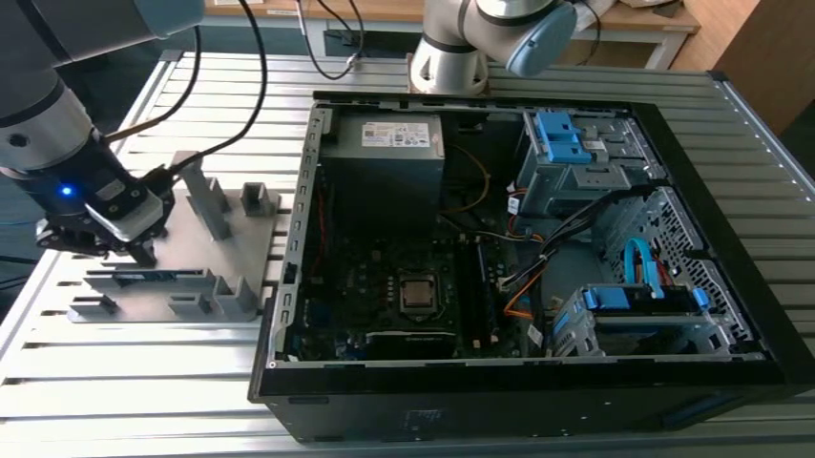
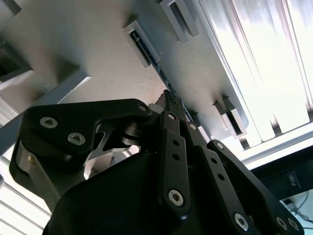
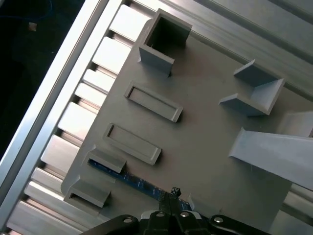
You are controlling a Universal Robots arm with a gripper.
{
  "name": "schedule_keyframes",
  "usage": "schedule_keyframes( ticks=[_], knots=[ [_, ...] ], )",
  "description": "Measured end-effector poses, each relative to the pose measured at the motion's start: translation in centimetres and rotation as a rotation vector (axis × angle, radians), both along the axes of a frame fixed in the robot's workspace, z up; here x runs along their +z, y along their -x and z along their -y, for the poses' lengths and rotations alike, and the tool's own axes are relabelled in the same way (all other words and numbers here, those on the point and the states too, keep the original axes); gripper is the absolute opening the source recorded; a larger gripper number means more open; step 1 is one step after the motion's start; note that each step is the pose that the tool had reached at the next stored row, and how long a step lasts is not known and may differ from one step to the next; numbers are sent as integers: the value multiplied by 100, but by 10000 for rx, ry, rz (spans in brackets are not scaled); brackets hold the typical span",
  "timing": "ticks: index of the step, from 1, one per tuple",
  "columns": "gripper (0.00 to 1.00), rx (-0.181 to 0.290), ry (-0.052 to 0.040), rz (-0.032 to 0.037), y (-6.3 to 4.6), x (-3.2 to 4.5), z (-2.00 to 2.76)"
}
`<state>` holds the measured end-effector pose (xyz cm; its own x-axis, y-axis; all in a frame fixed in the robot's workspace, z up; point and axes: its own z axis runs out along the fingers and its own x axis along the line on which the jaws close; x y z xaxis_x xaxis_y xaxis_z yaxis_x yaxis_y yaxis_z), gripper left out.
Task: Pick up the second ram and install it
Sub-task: 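Pick up the second ram and move it above second insertion slot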
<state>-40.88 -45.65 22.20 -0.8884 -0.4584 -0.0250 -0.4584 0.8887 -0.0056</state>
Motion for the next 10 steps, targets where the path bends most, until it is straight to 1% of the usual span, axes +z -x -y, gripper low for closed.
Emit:
schedule_keyframes(
  ticks=[10],
  knots=[
    [10,1046,0,0,0,0,0]
  ],
)
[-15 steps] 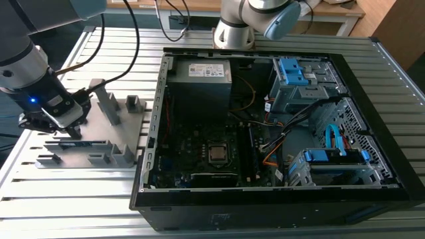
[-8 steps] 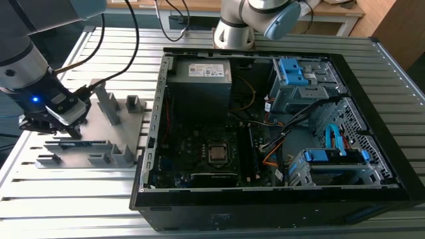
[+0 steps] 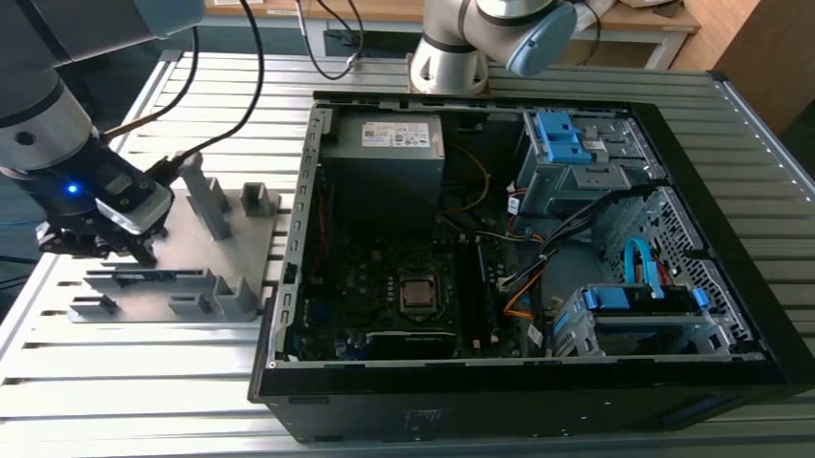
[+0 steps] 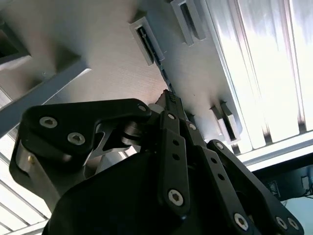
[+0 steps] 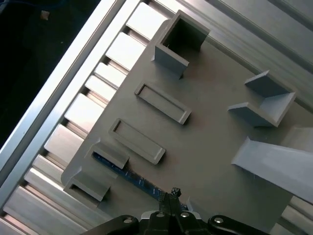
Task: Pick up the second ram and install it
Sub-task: 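Pick up the second ram and move it above second insertion slot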
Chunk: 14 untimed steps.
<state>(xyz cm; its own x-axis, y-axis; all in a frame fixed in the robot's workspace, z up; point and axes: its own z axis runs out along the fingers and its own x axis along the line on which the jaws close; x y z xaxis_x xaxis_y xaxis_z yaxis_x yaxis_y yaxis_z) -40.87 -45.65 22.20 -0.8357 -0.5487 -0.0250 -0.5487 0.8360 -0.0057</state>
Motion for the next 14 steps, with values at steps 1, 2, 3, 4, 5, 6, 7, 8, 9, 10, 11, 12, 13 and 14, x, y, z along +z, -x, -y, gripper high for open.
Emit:
schedule_keyframes(
  ticks=[1,2,3,4,5,6,7,8,9,10,11,12,13,14],
  knots=[
    [10,110,0,0,0,0,0],
    [10,219,0,0,0,0,0],
    [10,330,0,-1,0,0,0],
    [10,439,0,0,0,0,0],
    [10,549,0,-1,0,0,0],
    [10,655,0,0,0,0,0],
    [10,766,0,0,0,0,0],
    [10,867,0,-1,0,0,0],
    [10,970,0,0,0,0,0],
    [10,1072,0,0,0,0,0],
    [10,1174,0,0,0,0,0],
    [10,1277,0,0,0,-1,0],
    [10,1375,0,0,0,-1,0],
    [10,1483,0,0,0,0,0]
  ],
)
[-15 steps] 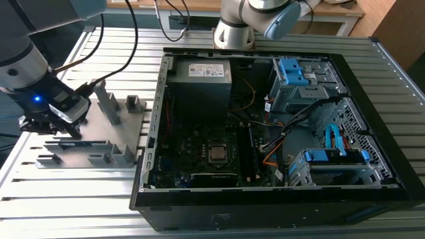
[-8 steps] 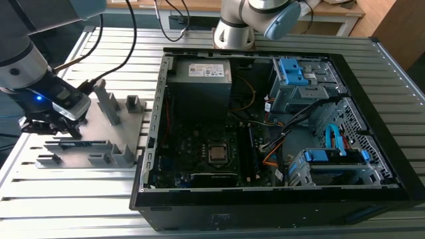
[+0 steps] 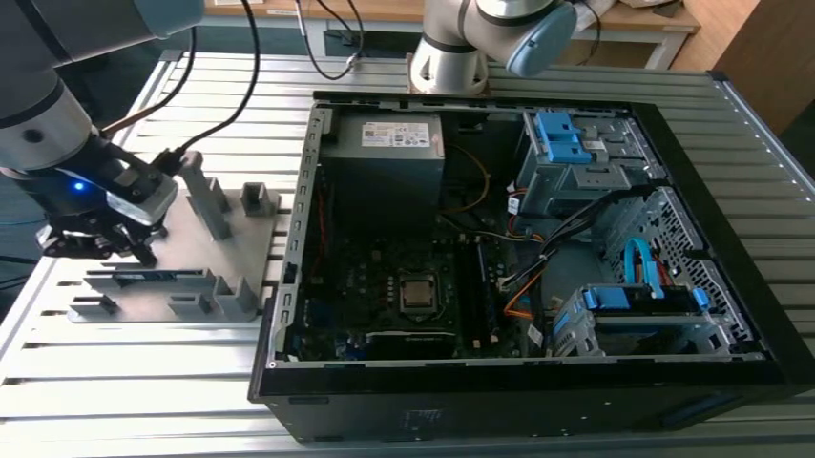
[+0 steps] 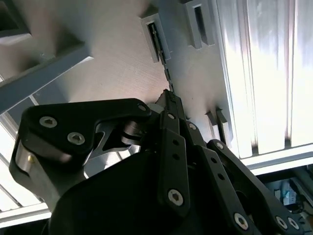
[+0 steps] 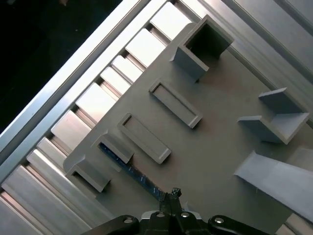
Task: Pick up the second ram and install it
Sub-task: 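Pick up the second ram and move it above second insertion slot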
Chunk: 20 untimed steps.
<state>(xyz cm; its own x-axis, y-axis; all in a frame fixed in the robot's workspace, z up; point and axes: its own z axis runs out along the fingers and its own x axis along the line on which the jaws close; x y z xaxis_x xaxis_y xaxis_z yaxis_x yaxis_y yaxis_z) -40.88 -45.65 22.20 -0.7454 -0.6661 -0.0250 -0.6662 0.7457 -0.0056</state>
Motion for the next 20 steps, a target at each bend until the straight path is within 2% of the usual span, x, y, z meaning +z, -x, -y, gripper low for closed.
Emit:
schedule_keyframes(
  ticks=[11,20],
  knots=[
    [10,1457,-19,1,0,-2,0],
    [10,2991,-19,-1,0,-3,0]
  ],
)
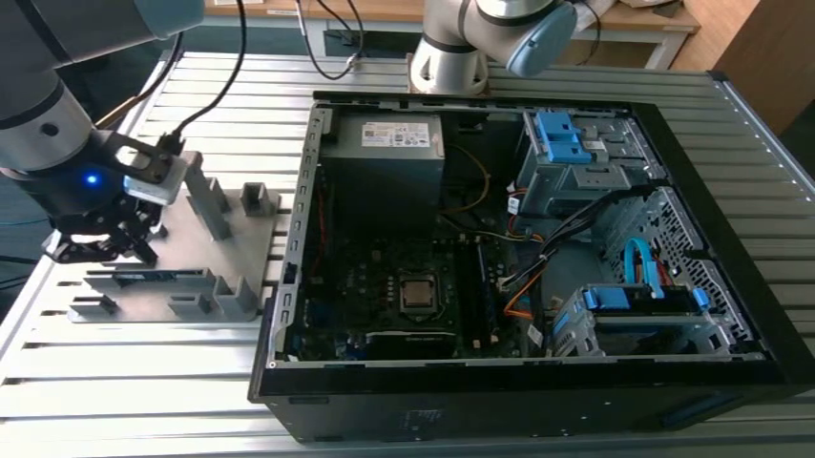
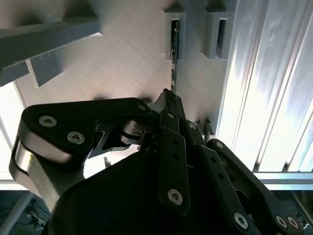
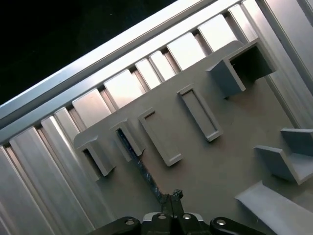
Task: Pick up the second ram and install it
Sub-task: 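Pick up the second ram and move it above second insertion slot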
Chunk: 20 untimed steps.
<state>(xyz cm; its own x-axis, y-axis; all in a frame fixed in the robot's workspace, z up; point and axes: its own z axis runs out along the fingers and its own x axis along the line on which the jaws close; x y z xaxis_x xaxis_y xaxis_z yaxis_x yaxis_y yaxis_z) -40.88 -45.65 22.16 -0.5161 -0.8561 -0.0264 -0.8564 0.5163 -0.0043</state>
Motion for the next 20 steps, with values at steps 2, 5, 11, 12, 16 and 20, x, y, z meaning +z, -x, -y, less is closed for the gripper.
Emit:
schedule_keyframes(
  ticks=[2,5,11,12,16,20],
  knots=[
    [10,254,0,0,0,0,0],
    [10,620,-1,0,0,0,0],
    [10,1301,0,0,0,0,0],
    [10,1404,-1,1,0,0,0],
    [10,1841,0,0,0,0,0],
    [10,2251,0,1,0,0,0]
  ],
)
